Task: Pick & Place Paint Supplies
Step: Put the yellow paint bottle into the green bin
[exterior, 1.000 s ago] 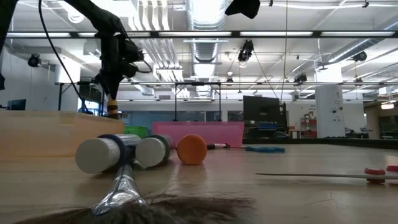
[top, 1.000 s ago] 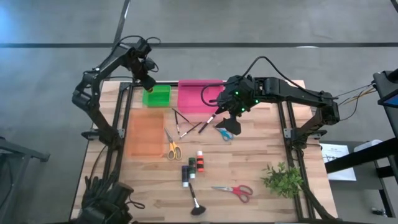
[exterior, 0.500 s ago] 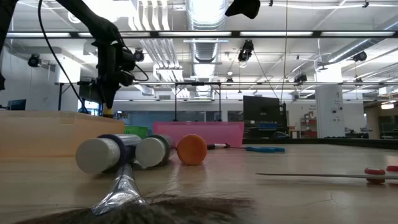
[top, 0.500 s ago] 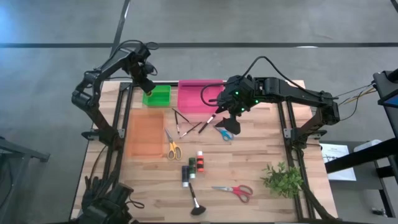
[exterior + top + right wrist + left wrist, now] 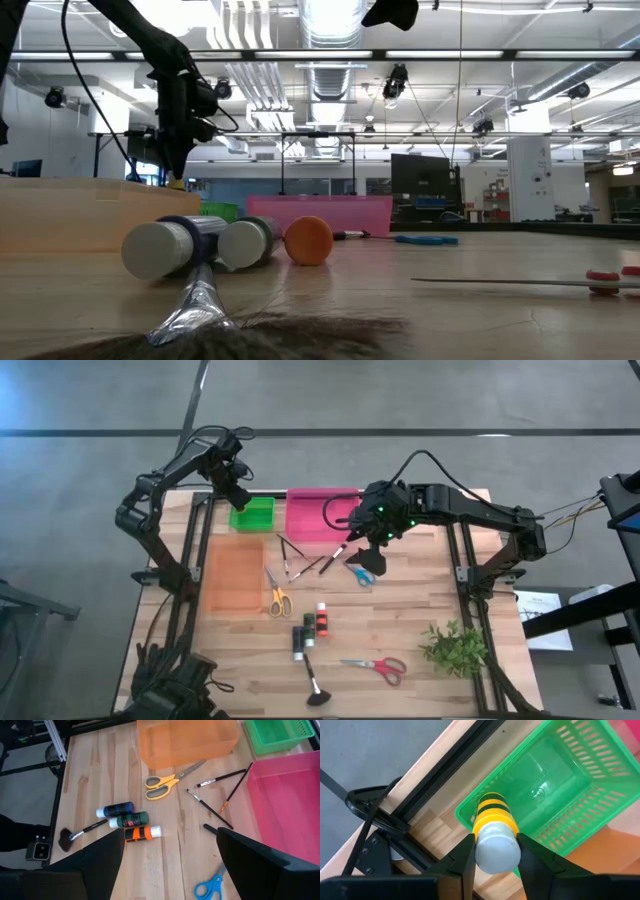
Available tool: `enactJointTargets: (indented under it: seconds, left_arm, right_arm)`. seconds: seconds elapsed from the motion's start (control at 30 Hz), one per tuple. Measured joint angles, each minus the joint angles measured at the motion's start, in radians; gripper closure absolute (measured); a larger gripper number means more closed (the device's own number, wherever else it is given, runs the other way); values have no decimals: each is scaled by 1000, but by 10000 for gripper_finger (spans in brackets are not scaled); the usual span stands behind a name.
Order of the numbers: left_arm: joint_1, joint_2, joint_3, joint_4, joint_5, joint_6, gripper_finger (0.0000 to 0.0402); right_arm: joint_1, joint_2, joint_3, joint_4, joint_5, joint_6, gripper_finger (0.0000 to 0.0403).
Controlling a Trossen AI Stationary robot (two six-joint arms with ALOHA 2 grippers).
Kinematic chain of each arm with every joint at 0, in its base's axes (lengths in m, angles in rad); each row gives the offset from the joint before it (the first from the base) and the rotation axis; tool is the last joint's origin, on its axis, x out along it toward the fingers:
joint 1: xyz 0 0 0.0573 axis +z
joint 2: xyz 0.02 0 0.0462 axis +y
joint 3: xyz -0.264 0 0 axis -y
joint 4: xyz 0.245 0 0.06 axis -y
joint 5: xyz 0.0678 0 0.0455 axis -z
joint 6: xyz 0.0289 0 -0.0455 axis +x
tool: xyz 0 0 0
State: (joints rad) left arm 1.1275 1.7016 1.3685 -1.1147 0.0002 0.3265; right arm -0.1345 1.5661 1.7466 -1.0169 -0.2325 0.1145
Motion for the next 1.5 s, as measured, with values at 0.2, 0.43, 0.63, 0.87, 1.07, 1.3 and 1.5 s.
enactJointTargets:
  seconds: [0.2,0.43,0.63,0.87,1.07,1.3,1.5]
  left_arm:
    - [-3,0,0,13,0,-10,281]
    - [-6,4,0,13,0,-17,281]
    - [-23,17,0,16,-4,-20,281]
    - [-33,45,0,12,-12,-20,281]
    - [-34,68,0,12,-19,-13,281]
    - [-34,76,0,17,-19,-9,281]
    - [-34,76,0,19,-19,1,278]
  right_arm:
    - [-5,0,0,1,0,-10,89]
    - [-10,0,0,2,0,-17,89]
    - [-10,0,0,3,0,-22,89]
    - [-10,0,0,3,0,-22,90]
    - [-10,0,0,4,0,-22,89]
    - [-10,0,0,4,0,-22,89]
    - [-10,0,0,4,4,-22,89]
